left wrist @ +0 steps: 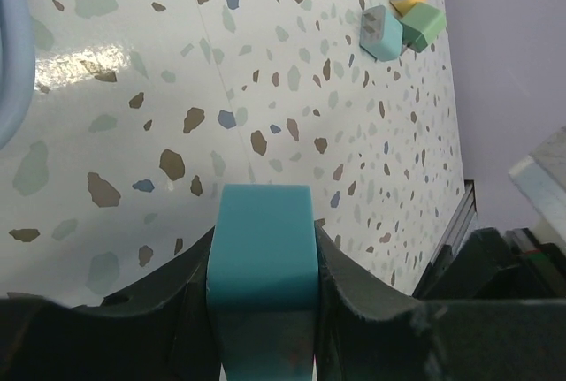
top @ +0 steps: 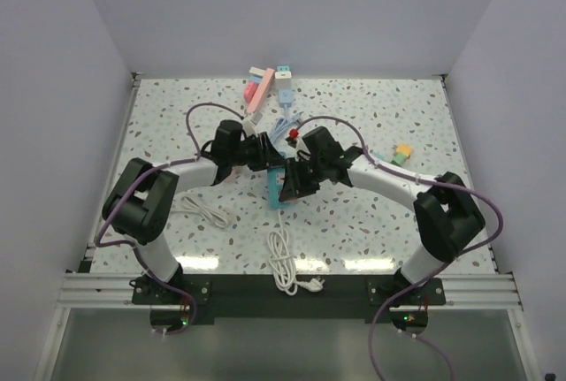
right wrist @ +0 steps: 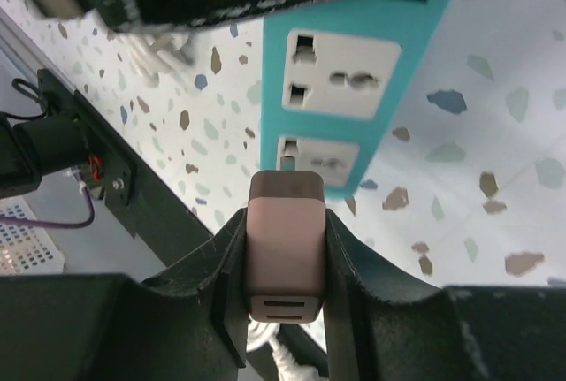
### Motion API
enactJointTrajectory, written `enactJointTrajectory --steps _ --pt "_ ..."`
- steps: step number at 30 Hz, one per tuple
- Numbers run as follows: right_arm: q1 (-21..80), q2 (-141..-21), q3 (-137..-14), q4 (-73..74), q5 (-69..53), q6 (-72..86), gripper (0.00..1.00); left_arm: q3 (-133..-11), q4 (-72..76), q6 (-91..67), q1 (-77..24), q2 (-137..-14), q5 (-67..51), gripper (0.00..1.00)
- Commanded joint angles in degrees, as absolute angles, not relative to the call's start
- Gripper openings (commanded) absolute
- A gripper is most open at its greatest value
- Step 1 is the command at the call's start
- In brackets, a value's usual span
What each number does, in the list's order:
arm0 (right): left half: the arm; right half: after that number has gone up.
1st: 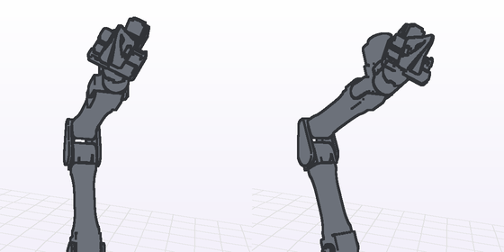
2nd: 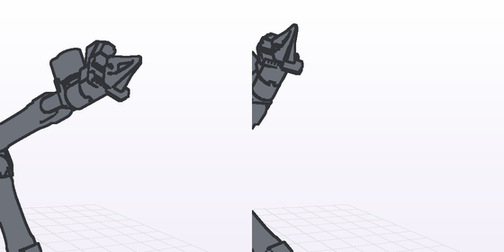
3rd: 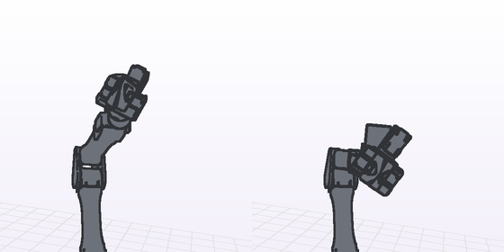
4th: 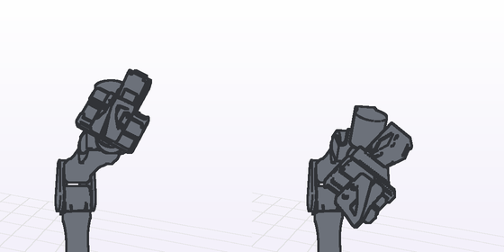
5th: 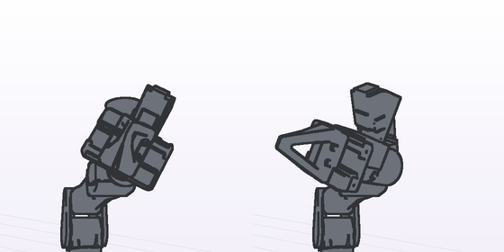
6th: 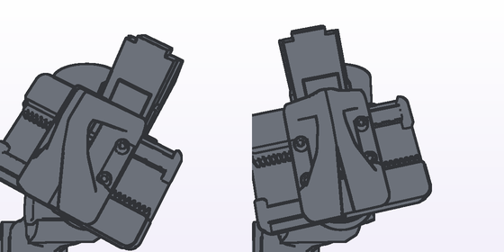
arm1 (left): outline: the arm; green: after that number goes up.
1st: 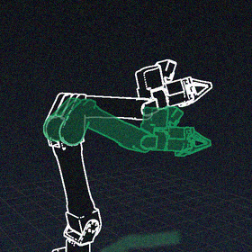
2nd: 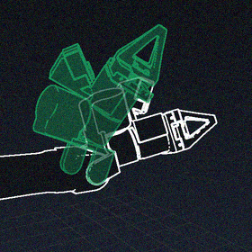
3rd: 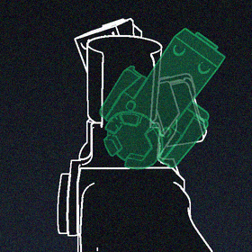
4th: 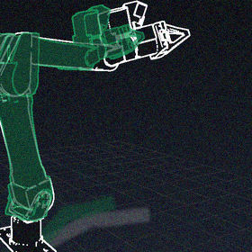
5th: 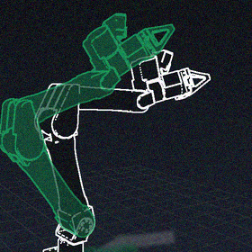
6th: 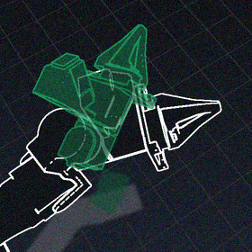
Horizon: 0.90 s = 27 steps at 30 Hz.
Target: Pull the plug off the socket
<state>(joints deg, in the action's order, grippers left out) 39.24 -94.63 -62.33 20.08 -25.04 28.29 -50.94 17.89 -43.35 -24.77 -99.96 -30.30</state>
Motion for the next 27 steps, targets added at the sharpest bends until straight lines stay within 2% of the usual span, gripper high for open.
enactJointTrajectory --steps 1,7,14,18,21,27 --pt "36.75 -87.28 -66.97 25.48 -27.32 24.53 0.00 -50.71 15.57 -37.54 -25.05 -100.54 -30.33 0.00" --pt "28.84 -83.59 -67.68 34.62 -27.70 18.81 0.00 -49.40 16.43 -37.26 -25.05 -101.69 -30.93 0.00" --pt "14.52 -84.71 -66.79 36.83 -4.06 23.19 0.00 -49.92 15.83 -41.84 -24.35 -89.75 -33.58 0.00" --pt "6.96 -88.06 -68.64 35.42 2.36 27.85 0.00 -50.10 6.70 -40.53 -15.86 -81.32 -34.36 0.00" --pt "3.62 -90.87 -70.56 34.72 7.90 30.14 0.00 -50.19 -8.20 -35.28 -7.43 -77.80 -35.25 0.00" --pt "-2.62 -100.87 -76.54 33.66 6.86 30.94 0.00 -47.56 -22.31 -25.85 8.49 -73.31 -31.82 0.00"
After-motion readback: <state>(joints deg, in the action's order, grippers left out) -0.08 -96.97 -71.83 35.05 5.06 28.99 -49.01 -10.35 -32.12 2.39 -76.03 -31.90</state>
